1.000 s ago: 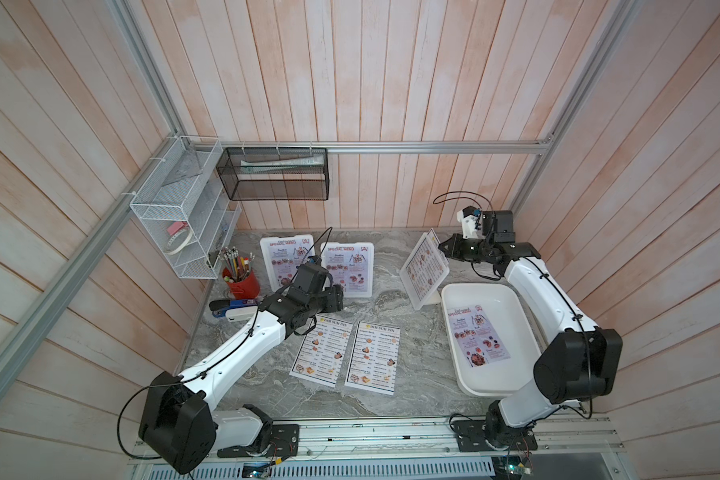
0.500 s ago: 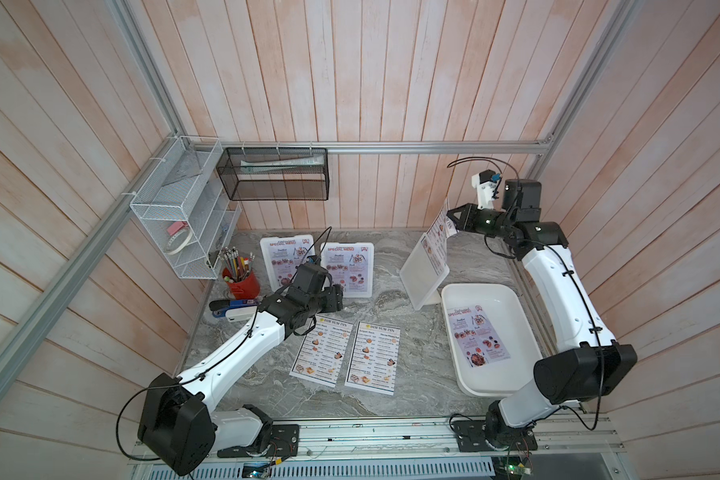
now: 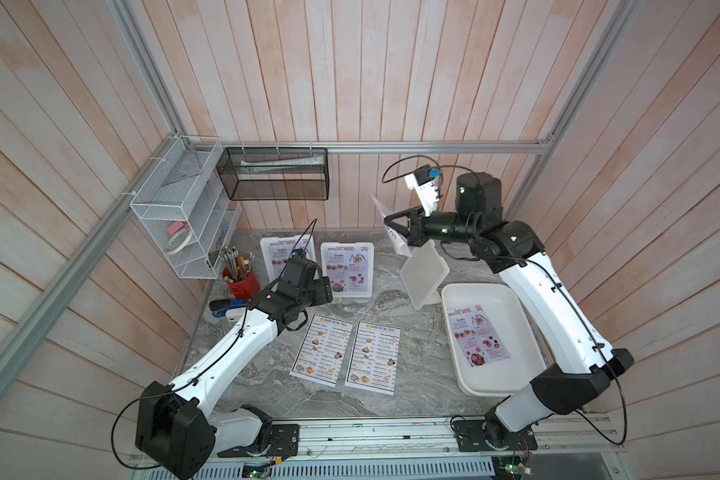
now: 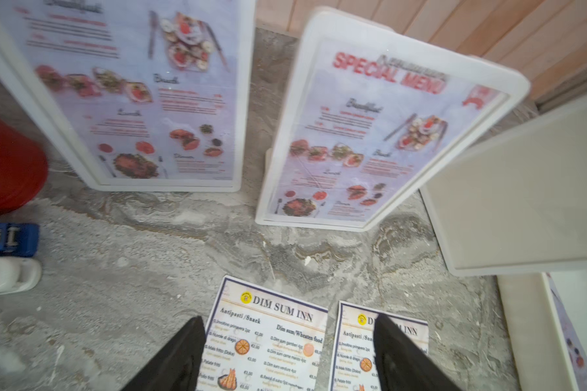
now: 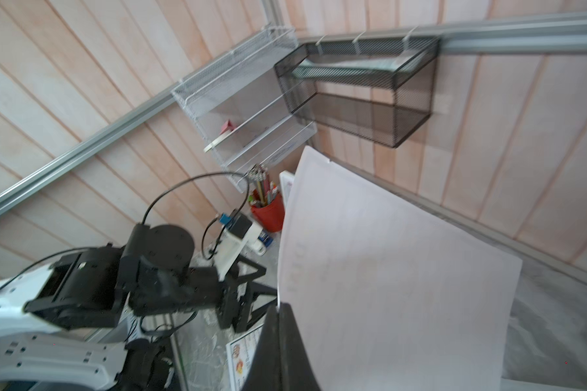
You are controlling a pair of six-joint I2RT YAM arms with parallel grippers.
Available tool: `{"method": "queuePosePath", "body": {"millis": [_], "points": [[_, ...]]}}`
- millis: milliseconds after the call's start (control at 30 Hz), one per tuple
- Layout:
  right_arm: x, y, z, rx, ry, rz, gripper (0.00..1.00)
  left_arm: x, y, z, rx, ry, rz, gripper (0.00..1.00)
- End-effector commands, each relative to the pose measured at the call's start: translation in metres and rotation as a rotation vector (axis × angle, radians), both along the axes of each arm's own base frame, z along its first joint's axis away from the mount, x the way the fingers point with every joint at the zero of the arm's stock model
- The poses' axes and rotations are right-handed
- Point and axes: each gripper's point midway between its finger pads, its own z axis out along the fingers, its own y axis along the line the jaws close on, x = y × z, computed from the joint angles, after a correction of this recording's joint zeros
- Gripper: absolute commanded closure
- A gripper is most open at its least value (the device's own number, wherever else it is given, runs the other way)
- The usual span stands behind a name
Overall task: Replace the menus in the menu holders
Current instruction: Place the menu at the center of the board.
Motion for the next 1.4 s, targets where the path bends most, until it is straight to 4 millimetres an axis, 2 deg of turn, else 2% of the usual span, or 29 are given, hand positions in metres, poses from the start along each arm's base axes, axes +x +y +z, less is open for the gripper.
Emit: {"method": "queuePosePath", "body": {"millis": [0,167,300,367,433,500,667,767,833,900,967,1067,1200,1300,1367], "points": [[-0.034,0.037,-0.033,-0.003,0.083,0.154,1.0,-0.003,0.034,0.005,0.044,0.0,0.106,0.18],[-0.086,0.075,-0.063,0.022,0.176,0.344,1.0,-0.007,0.072,0.0,0.057,0.019,0.201,0.16],[-0.111,0.079,-0.084,0.033,0.246,0.436,1.0,-0.009,0.088,-0.003,0.061,0.022,0.234,0.16],[-0.106,0.072,-0.1,0.008,0.269,0.418,1.0,-0.01,0.092,-0.002,0.054,0.017,0.24,0.16],[-0.095,0.063,-0.125,-0.015,0.319,0.398,1.0,-0.009,0.092,-0.002,0.045,0.011,0.239,0.16],[-0.086,0.055,-0.16,-0.046,0.374,0.395,1.0,-0.007,0.09,-0.002,0.036,0.011,0.232,0.16],[-0.072,0.052,-0.272,-0.28,0.438,0.405,1.0,-0.004,0.087,-0.001,0.027,0.01,0.222,0.16],[-0.057,0.054,-0.315,-0.396,0.405,0.373,1.0,-0.004,0.085,0.001,0.015,0.004,0.217,0.16],[-0.05,0.057,-0.33,-0.444,0.367,0.365,1.0,-0.005,0.084,0.002,0.011,0.0,0.211,0.16],[-0.041,0.057,-0.337,-0.469,0.348,0.342,1.0,-0.006,0.085,0.003,0.012,-0.002,0.212,0.16],[-0.031,0.056,-0.341,-0.505,0.332,0.305,0.93,-0.008,0.085,0.005,0.015,-0.005,0.208,0.16],[-0.017,0.052,-0.331,-0.537,0.305,0.247,0.84,-0.01,0.082,0.006,0.007,-0.007,0.189,0.16],[-0.003,0.045,-0.288,-0.487,0.261,0.165,0.68,-0.011,0.074,0.006,-0.011,-0.001,0.154,0.17],[0.003,0.032,-0.25,-0.421,0.257,0.112,0.64,-0.012,0.061,0.008,-0.016,-0.002,0.112,0.18],[0.008,0.016,-0.222,-0.352,0.275,0.061,0.62,-0.014,0.044,0.012,-0.019,-0.009,0.061,0.18]]}}
